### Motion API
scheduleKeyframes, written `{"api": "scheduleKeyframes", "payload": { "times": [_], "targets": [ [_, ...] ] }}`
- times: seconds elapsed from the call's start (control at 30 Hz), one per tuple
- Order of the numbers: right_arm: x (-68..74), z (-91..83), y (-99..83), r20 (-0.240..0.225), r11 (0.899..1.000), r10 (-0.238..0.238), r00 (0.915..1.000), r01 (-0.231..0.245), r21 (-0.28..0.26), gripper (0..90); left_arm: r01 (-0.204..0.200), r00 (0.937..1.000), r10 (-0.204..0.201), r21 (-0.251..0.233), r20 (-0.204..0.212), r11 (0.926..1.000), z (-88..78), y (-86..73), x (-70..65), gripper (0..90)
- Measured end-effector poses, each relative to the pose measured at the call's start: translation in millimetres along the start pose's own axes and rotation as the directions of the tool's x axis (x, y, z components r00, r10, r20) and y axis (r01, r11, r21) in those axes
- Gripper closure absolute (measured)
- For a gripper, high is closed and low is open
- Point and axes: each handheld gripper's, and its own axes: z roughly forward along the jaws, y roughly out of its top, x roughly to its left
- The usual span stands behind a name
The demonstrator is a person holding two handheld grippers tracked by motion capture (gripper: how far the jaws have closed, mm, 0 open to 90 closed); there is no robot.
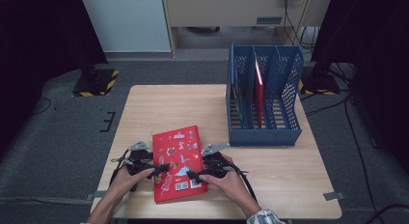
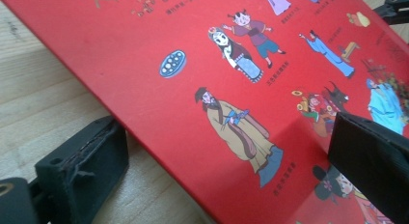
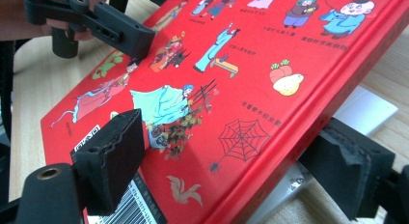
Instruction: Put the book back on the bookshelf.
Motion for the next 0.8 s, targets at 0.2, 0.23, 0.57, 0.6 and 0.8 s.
{"api": "scheduleKeyframes", "payload": {
  "times": [0.2, 0.23, 0.57, 0.6, 0.8],
  "targets": [
    [1.0, 1.0, 0.8, 0.018, 1.0, -0.025, 0.9995, 0.025, 0.01, 18.8, -0.02, 0.9996, 0.02, -0.003, -0.018, 0.9998, -4.2, 4.9, -4.5, 4.1],
    [1.1, 1.1, 1.0, 0.019, 1.0, -0.021, 0.9996, 0.02, 0.009, 19.0, -0.016, 0.9997, 0.016, -0.005, -0.019, 0.9999, -5.0, 5.1, -4.1, 4.9],
    [-1.7, -0.1, 3.6, 0.032, 1.0, 0.001, 0.9995, -0.001, -0.01, 25.6, -0.032, 0.9977, 0.028, -0.072, -0.062, 0.9969, -19.7, 10.9, -5.7, 19.9],
    [-1.8, -0.4, 3.8, 0.033, 1.0, 0.005, 0.9995, -0.005, -0.012, 26.1, -0.04, 0.9972, 0.036, -0.07, -0.065, 0.9967, -20.5, 11.3, -5.8, 20.3],
    [-1.4, -2.1, 4.1, 0.036, 1.0, 0.013, 0.9993, -0.013, -0.02, 28.1, -0.035, 0.9974, 0.03, -0.083, -0.066, 0.9959, -23.6, 12.5, -6.9, 23.5]
  ]
}}
